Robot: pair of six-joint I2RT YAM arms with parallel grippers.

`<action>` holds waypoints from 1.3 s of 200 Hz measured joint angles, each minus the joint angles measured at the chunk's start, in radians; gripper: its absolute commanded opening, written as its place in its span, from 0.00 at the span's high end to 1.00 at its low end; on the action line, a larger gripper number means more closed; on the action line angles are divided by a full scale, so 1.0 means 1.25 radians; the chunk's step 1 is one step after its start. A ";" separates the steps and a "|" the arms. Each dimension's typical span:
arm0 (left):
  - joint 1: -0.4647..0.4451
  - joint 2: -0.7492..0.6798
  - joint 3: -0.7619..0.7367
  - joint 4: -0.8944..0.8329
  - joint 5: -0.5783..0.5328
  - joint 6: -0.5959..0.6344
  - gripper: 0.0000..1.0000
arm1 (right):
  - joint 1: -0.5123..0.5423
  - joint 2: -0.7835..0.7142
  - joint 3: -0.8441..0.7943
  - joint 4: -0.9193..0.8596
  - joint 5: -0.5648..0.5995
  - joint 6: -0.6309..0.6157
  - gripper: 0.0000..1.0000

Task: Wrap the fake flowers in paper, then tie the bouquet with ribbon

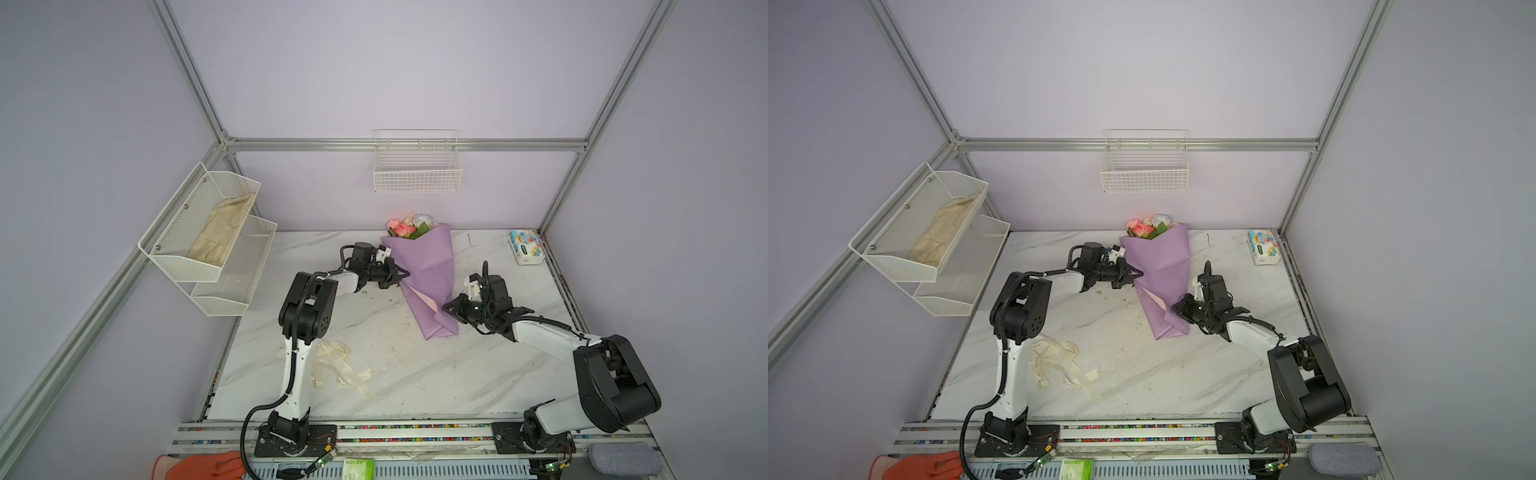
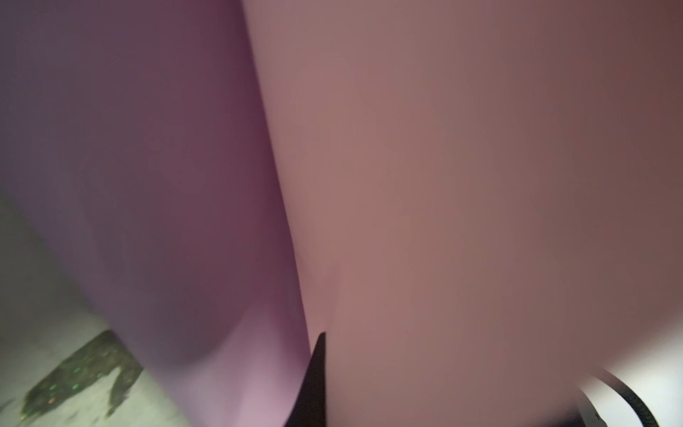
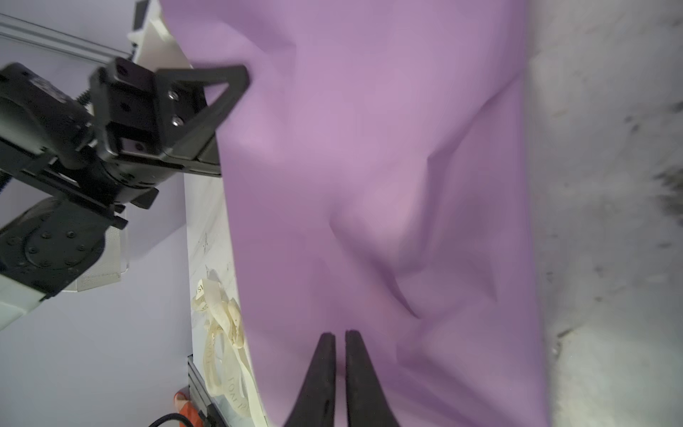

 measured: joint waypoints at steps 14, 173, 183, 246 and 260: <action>0.000 0.000 0.002 0.005 0.003 -0.001 0.95 | 0.013 0.009 -0.029 0.017 -0.009 0.007 0.89; 0.011 0.000 0.002 0.053 0.010 -0.018 1.00 | -0.179 0.017 0.071 -0.009 -0.003 -0.027 0.61; 0.011 0.000 0.002 0.055 0.010 -0.019 1.00 | -0.183 0.074 0.096 -0.002 -0.009 -0.028 0.58; 0.011 0.000 0.002 0.059 0.016 -0.024 1.00 | -0.196 0.326 0.228 0.073 -0.099 -0.037 0.55; 0.011 0.000 0.002 0.059 0.017 -0.024 1.00 | -0.198 0.371 0.262 0.094 -0.121 -0.039 0.74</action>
